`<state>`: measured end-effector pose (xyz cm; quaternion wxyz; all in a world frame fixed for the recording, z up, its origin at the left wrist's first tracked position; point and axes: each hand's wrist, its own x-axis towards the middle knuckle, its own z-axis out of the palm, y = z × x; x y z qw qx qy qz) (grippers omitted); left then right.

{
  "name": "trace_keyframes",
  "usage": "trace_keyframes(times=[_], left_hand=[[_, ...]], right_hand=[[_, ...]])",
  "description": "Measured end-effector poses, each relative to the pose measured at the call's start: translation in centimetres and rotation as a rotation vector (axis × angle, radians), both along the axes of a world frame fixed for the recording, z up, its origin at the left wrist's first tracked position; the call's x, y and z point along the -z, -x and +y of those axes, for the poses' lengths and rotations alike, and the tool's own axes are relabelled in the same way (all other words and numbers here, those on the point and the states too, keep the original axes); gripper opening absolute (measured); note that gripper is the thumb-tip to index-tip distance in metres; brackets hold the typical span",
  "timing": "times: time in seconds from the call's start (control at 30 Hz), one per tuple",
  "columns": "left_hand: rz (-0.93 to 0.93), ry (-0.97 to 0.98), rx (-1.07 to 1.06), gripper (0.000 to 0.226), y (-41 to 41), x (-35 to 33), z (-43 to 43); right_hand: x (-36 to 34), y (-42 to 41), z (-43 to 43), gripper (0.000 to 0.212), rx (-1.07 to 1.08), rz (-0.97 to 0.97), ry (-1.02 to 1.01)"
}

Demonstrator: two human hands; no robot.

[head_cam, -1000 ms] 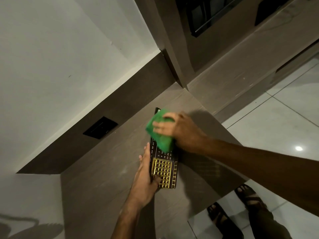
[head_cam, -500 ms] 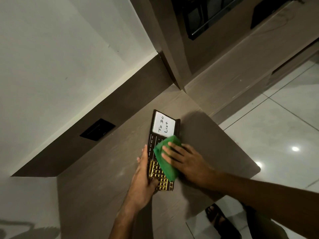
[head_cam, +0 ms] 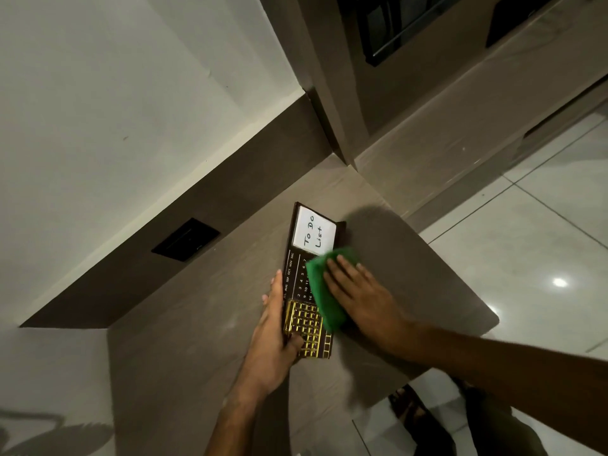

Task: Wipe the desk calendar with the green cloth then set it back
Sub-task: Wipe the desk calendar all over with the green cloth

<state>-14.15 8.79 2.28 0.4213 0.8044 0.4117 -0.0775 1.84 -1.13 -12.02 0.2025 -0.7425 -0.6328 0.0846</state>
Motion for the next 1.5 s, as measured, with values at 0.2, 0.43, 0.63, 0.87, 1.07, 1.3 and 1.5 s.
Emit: trace_keyframes(times=[0.2,0.43,0.63,0.87,1.07,1.3,1.5], left_hand=[[-0.016,-0.011,0.022,0.108,-0.2,-0.4,-0.3],[0.01,-0.002,-0.011,0.112,-0.1,0.0,0.0],[0.006,0.005,-0.025,0.115,-0.2,0.1,0.0],[0.006,-0.004,0.009,0.109,-0.2,-0.1,-0.1],[-0.006,-0.017,0.015,0.109,-0.1,0.0,0.0],[0.007,-0.009,0.001,0.111,-0.1,0.0,-0.1],[0.025,-0.021,0.003,0.112,-0.3,-0.4,-0.3]], right_hand=[[-2.6,-7.2,4.7,0.102,0.389,0.023,0.025],[-3.0,-4.4,4.0,0.105,0.241,0.113,0.081],[0.1,0.3,-1.6,0.093,-0.116,-0.048,-0.005],[-3.1,-8.4,6.0,0.101,0.316,-0.002,0.112],[-1.4,-3.8,3.9,0.111,0.289,0.014,0.16],[1.2,3.1,-1.6,0.09,0.014,-0.018,0.018],[-2.8,-7.3,6.2,0.106,0.345,-0.055,0.167]])
